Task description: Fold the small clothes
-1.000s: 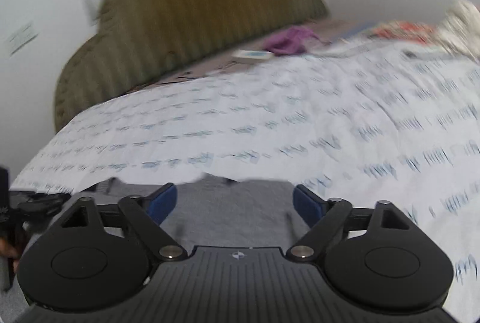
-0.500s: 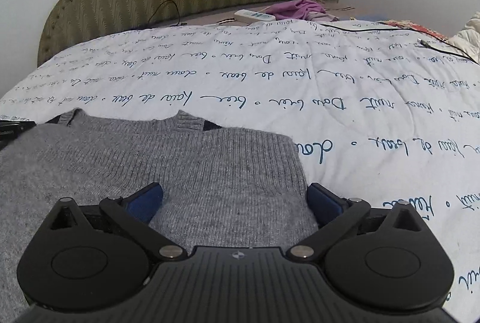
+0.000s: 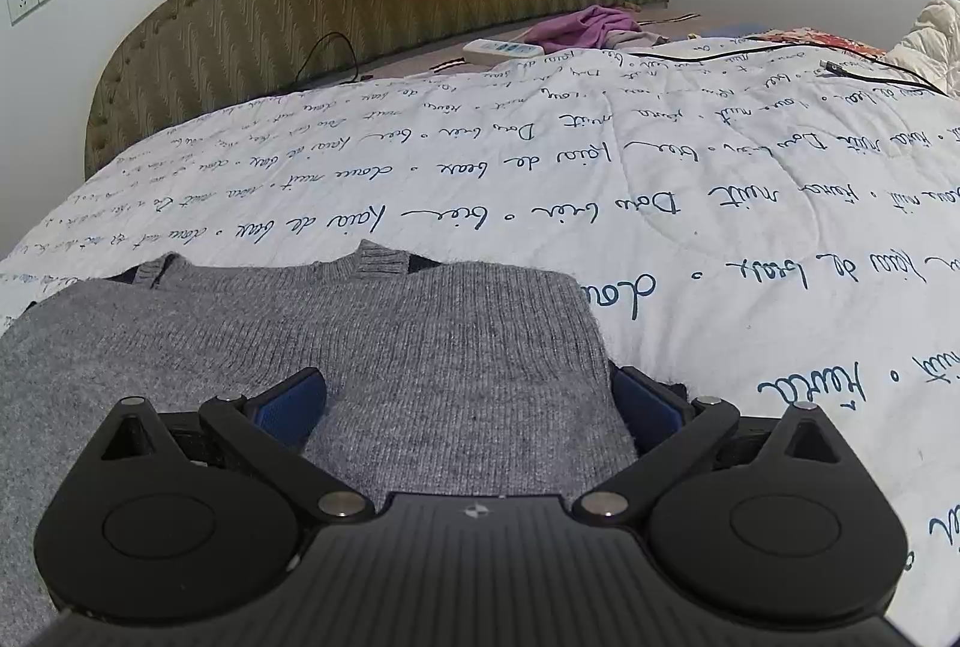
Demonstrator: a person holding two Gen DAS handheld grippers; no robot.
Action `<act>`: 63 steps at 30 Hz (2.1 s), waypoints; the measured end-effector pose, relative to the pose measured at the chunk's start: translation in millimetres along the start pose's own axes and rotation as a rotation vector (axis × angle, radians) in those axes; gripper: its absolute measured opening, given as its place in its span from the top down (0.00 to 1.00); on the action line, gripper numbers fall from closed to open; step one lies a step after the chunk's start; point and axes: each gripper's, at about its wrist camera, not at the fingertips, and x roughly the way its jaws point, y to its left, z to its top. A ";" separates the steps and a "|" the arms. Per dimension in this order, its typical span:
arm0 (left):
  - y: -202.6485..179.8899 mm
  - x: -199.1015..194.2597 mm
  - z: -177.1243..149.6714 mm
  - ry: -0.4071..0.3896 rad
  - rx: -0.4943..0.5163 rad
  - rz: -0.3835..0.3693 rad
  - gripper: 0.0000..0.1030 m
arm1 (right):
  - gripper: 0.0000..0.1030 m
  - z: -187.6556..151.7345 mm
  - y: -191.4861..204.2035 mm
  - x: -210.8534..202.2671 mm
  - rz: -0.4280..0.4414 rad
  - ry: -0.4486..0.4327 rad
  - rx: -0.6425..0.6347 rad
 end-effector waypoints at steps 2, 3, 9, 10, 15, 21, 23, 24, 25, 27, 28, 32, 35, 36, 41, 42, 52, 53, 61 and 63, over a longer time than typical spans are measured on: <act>3.6 6.6 -8.0 0.012 -0.025 -0.010 0.31 | 0.02 -0.4 0.0 -0.7 0.000 -0.003 0.003; -1.8 9.0 -7.8 0.003 0.004 -0.006 0.31 | 0.02 -0.6 0.3 -1.2 0.000 -0.005 0.004; -16.3 28.7 -6.6 0.035 0.005 -0.008 0.32 | 0.02 -2.1 -1.5 -4.4 0.003 -0.015 0.022; -16.4 29.1 -8.5 0.020 0.019 0.003 0.32 | 0.02 -2.2 -2.0 -4.6 0.004 -0.016 0.025; -23.1 42.3 -8.0 0.001 0.106 0.142 0.91 | 0.02 -2.4 -3.5 -5.0 0.010 -0.017 0.033; -46.8 38.5 -13.8 -0.050 0.250 0.166 0.94 | 0.01 2.4 1.7 -2.1 -0.008 0.009 0.008; -67.3 30.9 -22.9 -0.092 0.376 0.138 0.94 | 0.04 15.8 10.7 -0.6 -0.050 0.057 -0.024; -78.8 26.7 -30.1 -0.114 0.449 0.116 0.94 | 0.03 24.3 18.4 -2.5 -0.079 0.069 -0.023; -90.1 23.4 -37.4 -0.128 0.518 0.094 0.94 | 0.02 33.6 28.1 -6.4 -0.082 0.070 -0.008; -109.4 20.9 -54.1 -0.150 0.641 0.063 0.94 | 0.03 50.6 53.8 -14.0 0.036 0.087 0.022; -117.3 22.5 -61.2 -0.150 0.687 0.045 0.94 | 0.02 58.2 71.4 -15.0 0.123 0.123 0.019; -134.9 28.1 -89.2 -0.130 0.825 0.017 0.94 | 0.02 75.7 151.4 -5.2 0.450 0.299 -0.010; -135.3 32.4 -98.2 -0.120 0.858 0.019 0.94 | 0.03 79.6 192.9 17.4 0.600 0.436 0.025; -134.7 33.8 -99.3 -0.113 0.862 0.020 0.94 | 0.04 78.7 204.4 26.3 0.599 0.469 0.018; -133.8 33.8 -112.3 -0.088 0.948 0.015 0.94 | 0.09 71.0 249.0 56.3 0.518 0.536 -0.087; -134.5 35.0 -114.4 -0.085 0.961 0.012 0.94 | 0.13 69.0 255.2 59.5 0.505 0.537 -0.109; -132.3 39.1 -116.6 -0.056 0.948 0.037 0.94 | 0.75 53.0 269.3 75.2 0.476 0.522 -0.308; -133.1 38.0 -117.3 -0.057 0.950 0.038 0.94 | 0.77 55.3 260.0 72.3 0.492 0.505 -0.277; -114.2 -6.3 -81.5 0.180 0.533 -0.341 0.93 | 0.81 62.6 197.0 58.9 0.558 0.441 -0.109; -96.0 -11.3 -70.2 0.178 0.371 -0.366 0.74 | 0.81 62.6 188.5 57.8 0.573 0.438 -0.084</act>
